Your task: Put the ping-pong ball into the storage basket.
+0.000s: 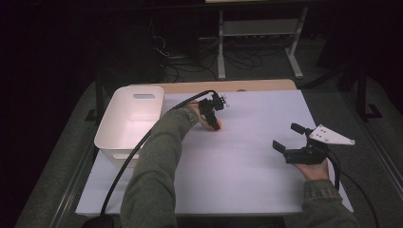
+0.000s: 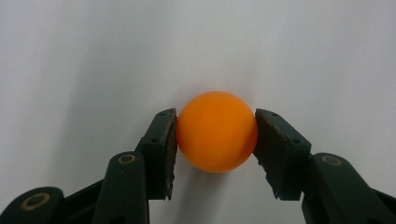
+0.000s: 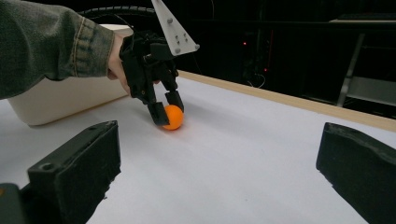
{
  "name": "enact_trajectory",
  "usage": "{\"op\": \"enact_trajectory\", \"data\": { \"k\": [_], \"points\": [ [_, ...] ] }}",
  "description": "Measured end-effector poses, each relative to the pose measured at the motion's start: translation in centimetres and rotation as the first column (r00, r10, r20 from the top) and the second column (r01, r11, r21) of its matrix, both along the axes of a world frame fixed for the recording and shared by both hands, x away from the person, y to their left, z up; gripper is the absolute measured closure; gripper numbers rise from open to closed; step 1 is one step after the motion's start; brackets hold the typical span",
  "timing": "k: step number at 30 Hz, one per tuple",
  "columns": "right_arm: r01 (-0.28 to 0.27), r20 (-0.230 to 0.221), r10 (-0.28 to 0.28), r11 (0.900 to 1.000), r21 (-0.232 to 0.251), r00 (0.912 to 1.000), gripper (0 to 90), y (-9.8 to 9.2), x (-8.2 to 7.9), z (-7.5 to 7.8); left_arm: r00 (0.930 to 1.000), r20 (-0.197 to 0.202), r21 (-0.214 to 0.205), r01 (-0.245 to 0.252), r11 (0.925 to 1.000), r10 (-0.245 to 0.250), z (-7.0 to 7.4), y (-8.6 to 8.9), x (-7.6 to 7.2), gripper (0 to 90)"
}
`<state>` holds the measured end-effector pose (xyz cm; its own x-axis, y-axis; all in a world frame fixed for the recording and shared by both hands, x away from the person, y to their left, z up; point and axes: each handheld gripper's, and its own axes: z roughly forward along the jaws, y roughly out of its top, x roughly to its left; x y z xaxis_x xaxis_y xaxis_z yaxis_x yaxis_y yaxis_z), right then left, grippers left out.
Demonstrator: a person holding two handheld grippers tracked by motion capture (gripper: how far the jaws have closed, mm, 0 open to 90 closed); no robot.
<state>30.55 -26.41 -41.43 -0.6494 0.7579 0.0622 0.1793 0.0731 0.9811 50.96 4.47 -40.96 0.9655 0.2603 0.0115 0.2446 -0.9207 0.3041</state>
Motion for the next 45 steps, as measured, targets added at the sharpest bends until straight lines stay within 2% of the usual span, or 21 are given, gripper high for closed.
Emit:
{"op": "enact_trajectory", "data": {
  "k": [9,19,22,27,32,41,45],
  "points": [
    [-0.001,0.000,0.001,1.0000,0.000,1.0000,0.0,0.0,0.0,0.0,0.9999,0.010,0.003,-0.009,1.0000,0.009,0.5,-0.1,-0.1,50.8],
    [-0.007,-0.006,0.007,0.9999,-0.012,1.0000,0.0,0.3,0.1,-0.1,0.9992,0.021,0.023,-0.033,0.9992,0.033,1.4,-0.2,-0.5,50.8],
    [-0.009,-0.009,0.009,0.9999,-0.007,0.9999,0.0,0.3,0.1,-0.2,0.9991,0.036,0.039,-0.023,0.9990,0.022,1.8,-0.3,-0.7,50.8],
    [-0.019,-0.010,0.018,0.9997,-0.013,0.9998,0.0,0.4,0.2,-0.2,0.9983,0.051,0.007,-0.029,0.9995,0.029,2.8,-0.7,-1.2,50.8],
    [-0.023,-0.009,0.023,0.9995,-0.022,0.9997,0.0,0.7,0.3,-0.2,0.9975,0.066,0.004,-0.024,0.9997,0.024,3.6,-0.8,-1.6,50.8],
    [-0.028,-0.016,0.028,0.9992,-0.028,0.9995,0.0,0.9,0.3,-0.3,0.9959,0.081,0.001,-0.042,0.9991,0.041,5.5,0.3,-1.9,50.9],
    [-0.026,-0.018,0.025,0.9993,-0.026,0.9995,0.0,0.9,0.3,-0.4,0.9953,0.086,-0.014,-0.044,0.9989,0.045,6.4,0.8,-2.2,50.9]
  ]
}}
